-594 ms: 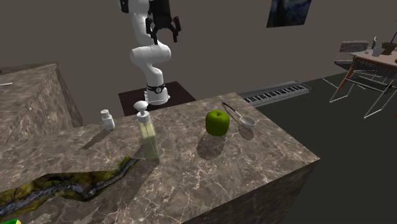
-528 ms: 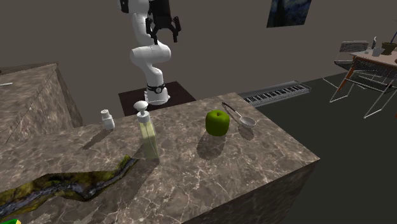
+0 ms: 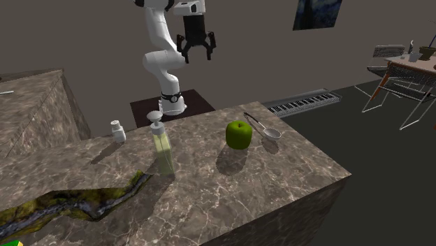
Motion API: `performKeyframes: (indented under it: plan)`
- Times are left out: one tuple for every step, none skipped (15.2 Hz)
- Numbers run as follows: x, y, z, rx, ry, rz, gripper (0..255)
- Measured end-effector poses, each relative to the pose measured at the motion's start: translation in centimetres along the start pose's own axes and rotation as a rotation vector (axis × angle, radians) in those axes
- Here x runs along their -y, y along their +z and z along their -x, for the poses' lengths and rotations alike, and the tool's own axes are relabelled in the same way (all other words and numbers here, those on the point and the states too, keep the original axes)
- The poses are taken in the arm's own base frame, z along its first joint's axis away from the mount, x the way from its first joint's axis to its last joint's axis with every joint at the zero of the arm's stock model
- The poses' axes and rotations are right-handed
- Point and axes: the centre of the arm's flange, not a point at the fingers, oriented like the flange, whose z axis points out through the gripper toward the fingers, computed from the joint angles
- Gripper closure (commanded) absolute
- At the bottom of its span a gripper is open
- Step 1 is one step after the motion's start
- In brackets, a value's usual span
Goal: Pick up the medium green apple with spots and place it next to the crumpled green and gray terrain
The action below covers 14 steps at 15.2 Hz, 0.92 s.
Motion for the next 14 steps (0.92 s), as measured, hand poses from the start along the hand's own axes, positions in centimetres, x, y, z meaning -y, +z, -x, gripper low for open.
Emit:
performKeyframes:
  plan:
    - [0.8, 0.7, -1.0, 0.012, 0.02, -0.002, 0]
    - [1.4, 1.3, -2.3, 0.023, 0.041, -0.005, 0]
    - [1.6, 2.4, -3.2, 0.035, 0.063, -0.007, 0]
    - [2.2, 3.0, -4.3, 0.047, 0.083, -0.009, 0]
    - [2.8, 3.8, -5.5, 0.058, 0.104, -0.011, 0]
    - [3.1, 4.7, -6.7, 0.07, 0.125, -0.013, 0]
    - [3.6, 5.5, -7.8, 0.082, 0.146, -0.015, 0]
    - [3.8, 6.4, -8.9, 0.093, 0.167, -0.018, 0]
    - [4.2, 7.3, -10.1, 0.105, 0.188, -0.02, 0]
    - [4.5, 7.9, -11.4, 0.116, 0.209, -0.022, 0]
    - [4.7, 9.0, -12.4, 0.128, 0.23, -0.024, 0]
    - [4.9, 9.8, -13.5, 0.14, 0.251, -0.026, 0]
    - [5.0, 10.9, -14.5, 0.151, 0.271, -0.029, 0]
    - [5.4, 11.8, -15.5, 0.163, 0.292, -0.031, 0]
